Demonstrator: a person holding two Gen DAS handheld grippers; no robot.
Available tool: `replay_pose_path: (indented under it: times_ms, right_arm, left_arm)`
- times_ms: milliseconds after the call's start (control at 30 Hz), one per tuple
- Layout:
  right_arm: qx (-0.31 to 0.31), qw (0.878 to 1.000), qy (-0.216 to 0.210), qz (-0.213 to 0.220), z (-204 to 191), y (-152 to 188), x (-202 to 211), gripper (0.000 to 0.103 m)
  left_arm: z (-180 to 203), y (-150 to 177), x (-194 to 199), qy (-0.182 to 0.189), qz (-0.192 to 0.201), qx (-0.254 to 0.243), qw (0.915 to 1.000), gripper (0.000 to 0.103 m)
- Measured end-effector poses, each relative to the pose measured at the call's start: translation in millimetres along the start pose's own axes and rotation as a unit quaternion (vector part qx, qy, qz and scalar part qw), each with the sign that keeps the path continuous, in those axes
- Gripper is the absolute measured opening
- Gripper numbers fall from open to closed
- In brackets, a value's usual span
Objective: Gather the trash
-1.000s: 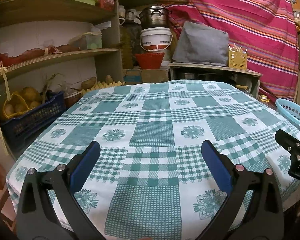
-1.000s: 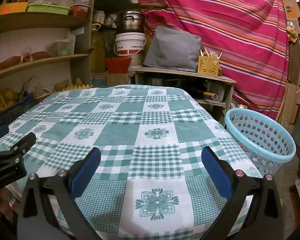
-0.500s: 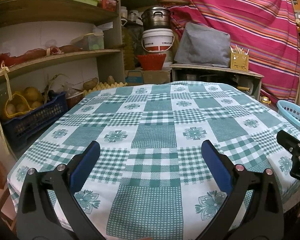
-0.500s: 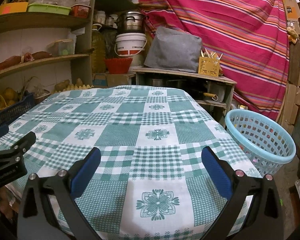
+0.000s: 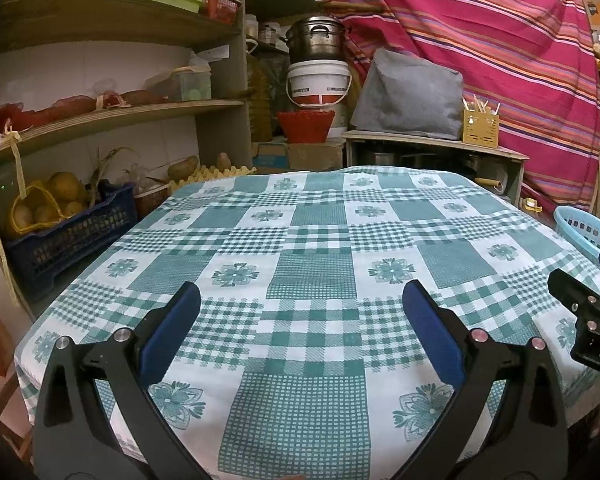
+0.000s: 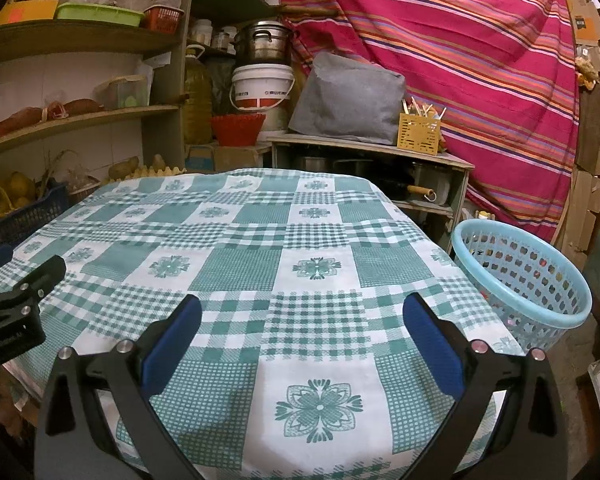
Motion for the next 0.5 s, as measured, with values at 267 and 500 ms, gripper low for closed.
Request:
replay_pose_path:
  times_ms: [267, 500]
  right_arm:
    - [0.0, 1.0, 0.001, 0.0, 0.4, 0.2, -0.6, 0.098]
    - [0.0, 1.0, 0.0, 0.0, 0.5, 0.4, -1.6, 0.098]
  left_arm:
    - [-0.7, -0.8, 0.7, -0.002, 0.001, 0.002, 1.0, 0.098]
    - [-1.7, -0.6, 0.9, 0.008, -0.003, 0.005, 0.9999, 0.098]
Point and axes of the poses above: each gripper's, at about its wrist camera, not at the fingertips, and x roughly against the way its jaws point, z to its right, y to its underside, the point moved 1 cm from there along -x, roughly the way its jaws point, and after that the axes turned 7 degrees about x, right-handed, at the moved point
